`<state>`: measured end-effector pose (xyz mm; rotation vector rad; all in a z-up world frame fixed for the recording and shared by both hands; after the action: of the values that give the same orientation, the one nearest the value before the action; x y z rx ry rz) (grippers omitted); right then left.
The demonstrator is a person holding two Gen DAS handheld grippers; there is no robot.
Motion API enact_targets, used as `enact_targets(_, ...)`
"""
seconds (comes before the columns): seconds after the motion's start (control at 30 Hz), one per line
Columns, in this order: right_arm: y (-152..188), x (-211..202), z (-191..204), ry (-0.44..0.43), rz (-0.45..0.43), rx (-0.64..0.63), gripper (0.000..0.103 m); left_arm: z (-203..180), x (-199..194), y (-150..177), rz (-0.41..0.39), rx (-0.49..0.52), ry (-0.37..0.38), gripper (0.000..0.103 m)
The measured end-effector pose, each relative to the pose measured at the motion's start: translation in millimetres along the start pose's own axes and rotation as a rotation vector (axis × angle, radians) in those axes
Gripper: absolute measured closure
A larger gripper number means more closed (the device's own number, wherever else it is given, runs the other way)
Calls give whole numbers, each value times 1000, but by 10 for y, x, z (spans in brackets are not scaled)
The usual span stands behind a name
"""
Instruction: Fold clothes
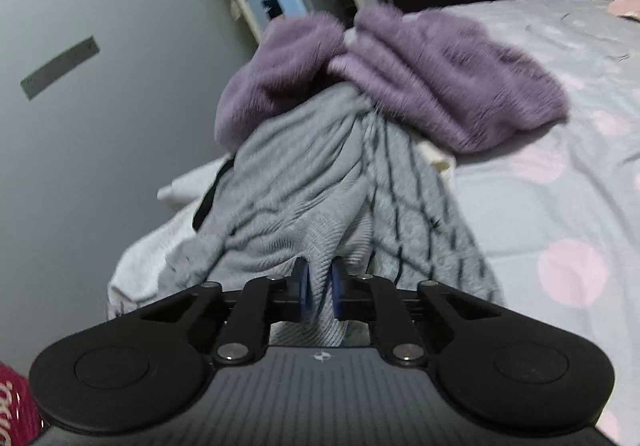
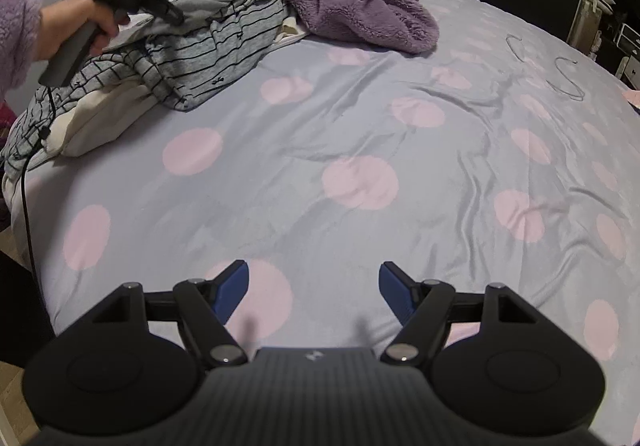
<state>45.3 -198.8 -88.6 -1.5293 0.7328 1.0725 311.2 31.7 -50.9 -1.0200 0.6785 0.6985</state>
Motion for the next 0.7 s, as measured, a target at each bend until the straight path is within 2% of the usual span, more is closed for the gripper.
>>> enact_targets(0.03, 15, -33, -1, 1, -6, 1, 29, 6, -104, -13, -14, 5, 12, 98)
enact_targets(0.17, 44, -209, -4, 12, -43, 4, 29, -62, -722, -57, -113, 10, 81, 99)
enact_targets(0.2, 51, -256, -7, 13, -51, 7, 29, -164, -903, -46, -143, 35, 120, 103)
enact_targets(0.27, 68, -349, -18, 16, -65, 18, 29, -383, -1272, -18, -206, 90, 199, 103)
enact_targets(0.33, 92, -447, -38, 20, -83, 34, 29, -730, -1735, 62, -288, 194, 237, 103)
enact_targets(0.4, 121, -548, -70, 22, -102, 52, 29, -1038, -2118, 174, -327, 255, 291, 103)
enact_targets(0.5, 166, -660, -121, 24, -115, 84, 29, -1308, -2412, 291, -332, 286, 295, 103)
enact_targets(0.6, 229, -743, -154, 14, -119, 103, 29, -1321, -2441, 344, -293, 249, 335, 103)
enact_targets(0.7, 282, -796, -187, 28, -118, 109, 29, -1174, -2305, 367, -241, 198, 324, 91)
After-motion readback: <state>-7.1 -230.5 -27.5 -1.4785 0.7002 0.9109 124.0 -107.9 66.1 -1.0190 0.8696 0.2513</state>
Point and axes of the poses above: each gripper's, at about its wrist camera, not at the fingertips, and x roughly the way its jaws point, z to its left, y to its underside, the point moved 6 cm from there along x, roughly the way its jaws point, and after that the axes turned 15 degrees about z, right-handed, at the moved point
